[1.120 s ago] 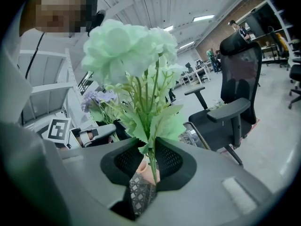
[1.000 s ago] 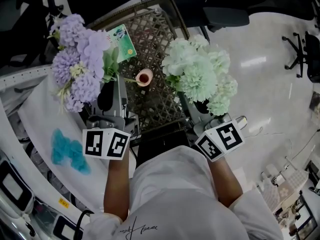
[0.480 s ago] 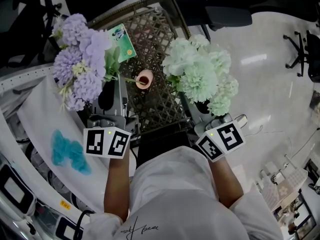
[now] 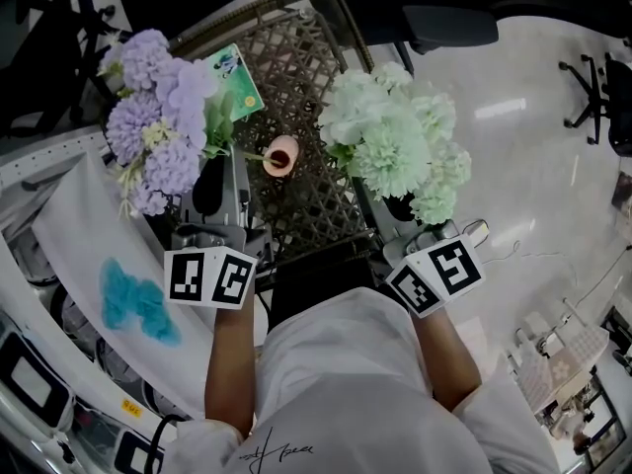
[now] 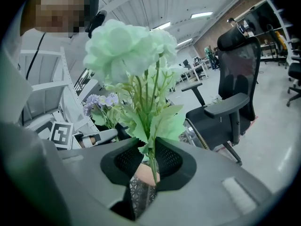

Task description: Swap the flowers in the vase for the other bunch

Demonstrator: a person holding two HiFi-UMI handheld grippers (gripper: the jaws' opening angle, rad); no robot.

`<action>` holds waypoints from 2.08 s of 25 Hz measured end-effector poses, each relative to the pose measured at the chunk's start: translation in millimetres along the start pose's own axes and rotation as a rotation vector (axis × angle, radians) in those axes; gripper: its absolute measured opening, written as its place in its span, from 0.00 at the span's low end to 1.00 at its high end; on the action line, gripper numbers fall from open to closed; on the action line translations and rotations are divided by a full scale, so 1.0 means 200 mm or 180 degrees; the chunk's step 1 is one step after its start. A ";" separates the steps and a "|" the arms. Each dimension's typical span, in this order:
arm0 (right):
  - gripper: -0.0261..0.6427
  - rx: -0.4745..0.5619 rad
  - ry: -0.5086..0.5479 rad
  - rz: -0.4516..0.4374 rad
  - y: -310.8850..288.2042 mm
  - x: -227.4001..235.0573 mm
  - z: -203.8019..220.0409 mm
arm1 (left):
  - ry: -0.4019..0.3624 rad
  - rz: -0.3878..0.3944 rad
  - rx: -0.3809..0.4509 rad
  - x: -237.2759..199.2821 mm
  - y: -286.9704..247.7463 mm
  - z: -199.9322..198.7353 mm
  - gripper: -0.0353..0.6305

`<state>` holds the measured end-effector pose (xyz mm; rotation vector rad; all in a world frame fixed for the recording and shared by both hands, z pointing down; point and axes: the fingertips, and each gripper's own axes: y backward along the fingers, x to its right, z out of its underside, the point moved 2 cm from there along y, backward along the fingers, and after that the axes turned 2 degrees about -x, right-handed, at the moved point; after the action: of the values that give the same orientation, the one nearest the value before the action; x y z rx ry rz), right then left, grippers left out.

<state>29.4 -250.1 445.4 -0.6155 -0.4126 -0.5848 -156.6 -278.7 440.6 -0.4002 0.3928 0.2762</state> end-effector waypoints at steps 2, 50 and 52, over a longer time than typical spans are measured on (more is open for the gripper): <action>0.15 0.0002 -0.0012 0.0012 0.00 0.00 0.00 | -0.0002 0.0016 -0.0008 0.00 -0.01 0.01 0.09; 0.16 -0.0016 -0.0096 0.0053 -0.02 0.08 0.05 | -0.0554 0.0037 -0.0282 0.06 -0.04 0.26 0.10; 0.16 -0.0022 -0.0097 0.0052 -0.02 0.09 0.06 | -0.0578 0.0025 -0.0282 0.07 -0.04 0.27 0.10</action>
<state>38.1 -251.5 465.0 -0.6346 -0.4341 -0.5622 -125.3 -260.0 483.5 -0.4567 0.2045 0.3356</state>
